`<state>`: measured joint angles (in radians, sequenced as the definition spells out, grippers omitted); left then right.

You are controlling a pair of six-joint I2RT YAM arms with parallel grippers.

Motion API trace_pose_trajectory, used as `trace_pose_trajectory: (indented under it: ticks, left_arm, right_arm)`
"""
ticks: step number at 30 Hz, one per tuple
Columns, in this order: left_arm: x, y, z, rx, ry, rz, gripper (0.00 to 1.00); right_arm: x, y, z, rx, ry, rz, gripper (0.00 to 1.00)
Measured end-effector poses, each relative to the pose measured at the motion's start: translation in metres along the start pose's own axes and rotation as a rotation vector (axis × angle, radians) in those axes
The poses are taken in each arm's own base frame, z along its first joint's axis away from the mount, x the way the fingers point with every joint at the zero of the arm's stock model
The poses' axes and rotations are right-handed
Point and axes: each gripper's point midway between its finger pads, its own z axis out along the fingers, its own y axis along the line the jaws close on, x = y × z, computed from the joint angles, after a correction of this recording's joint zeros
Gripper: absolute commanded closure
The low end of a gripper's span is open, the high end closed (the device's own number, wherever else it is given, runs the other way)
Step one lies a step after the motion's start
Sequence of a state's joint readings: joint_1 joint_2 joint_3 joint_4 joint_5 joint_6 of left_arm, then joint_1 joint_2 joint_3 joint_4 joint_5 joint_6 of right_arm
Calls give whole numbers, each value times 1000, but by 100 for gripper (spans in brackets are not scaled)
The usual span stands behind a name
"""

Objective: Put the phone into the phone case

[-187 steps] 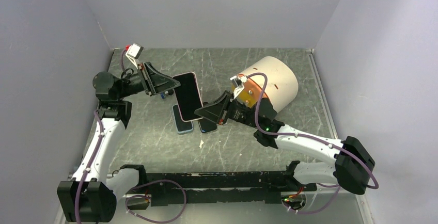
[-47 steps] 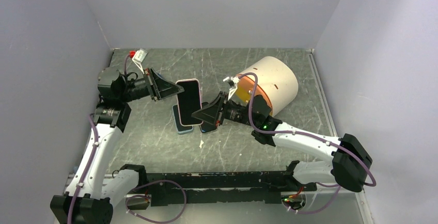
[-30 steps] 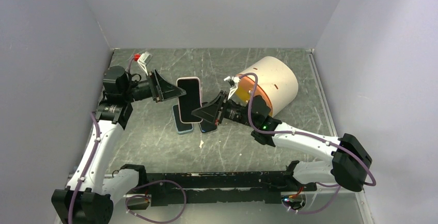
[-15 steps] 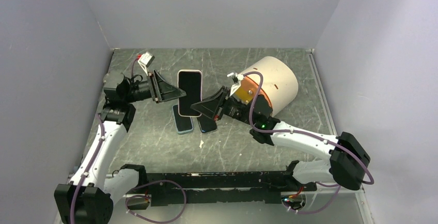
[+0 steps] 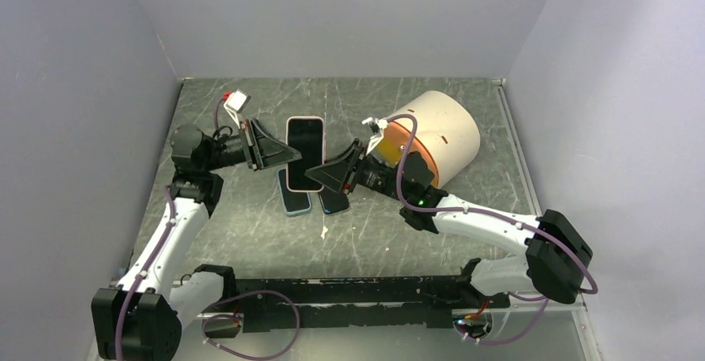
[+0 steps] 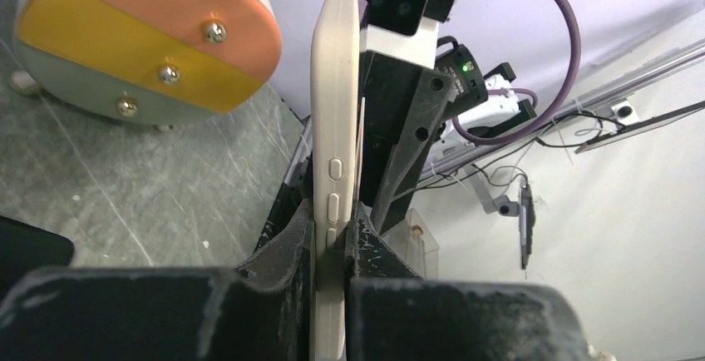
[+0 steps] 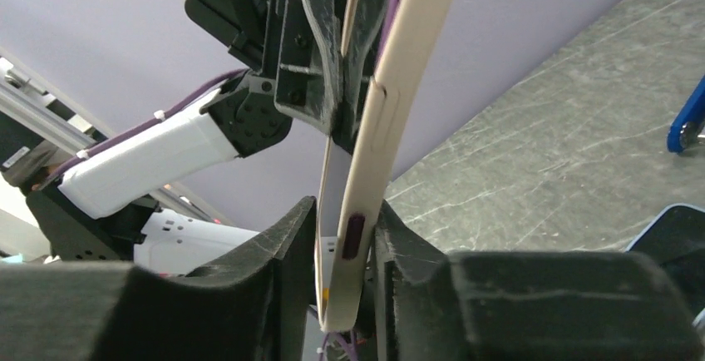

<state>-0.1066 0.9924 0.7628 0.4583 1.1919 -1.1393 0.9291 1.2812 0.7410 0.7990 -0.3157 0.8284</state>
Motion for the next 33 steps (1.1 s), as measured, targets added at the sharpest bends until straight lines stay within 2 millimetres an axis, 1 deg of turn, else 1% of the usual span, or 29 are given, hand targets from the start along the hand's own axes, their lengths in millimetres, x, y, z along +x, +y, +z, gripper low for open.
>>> trace_pose_trajectory:
  ticks: [2,4,7,11,15,18,22,25,28,30,33]
  left_arm:
    - [7,5,1,2,2,-18,97]
    - [14,10,1,4,12,-42,98]
    - [19,10,3,11,25,-42,97]
    - [25,2,3,31,41,15,97]
    - [31,-1,4,47,68,51,97]
    - [34,0,5,49,77,62,97]
    - [38,3,6,46,88,69,98]
    - [40,4,6,45,95,67,97]
    - [41,6,6,41,101,71,97]
    - [42,7,6,35,106,72,97]
    - [42,7,7,28,113,90,98]
  right_arm:
    - [0,-1,0,5,1,-16,53]
    - [-1,-1,-3,14,2,-29,48]
    - [-7,1,-7,27,-10,-43,44]
    - [-21,7,-14,29,-38,-58,43]
    - [-40,9,-20,33,-82,-77,42]
    - [-49,7,-21,45,-96,-83,42]
    - [-54,3,-21,64,-99,-83,45]
    - [-54,1,-21,72,-99,-83,48]
    - [-55,-2,-21,81,-97,-82,56]
    - [-54,-6,-21,93,-93,-81,68]
    - [-56,-13,-20,115,-96,-89,91]
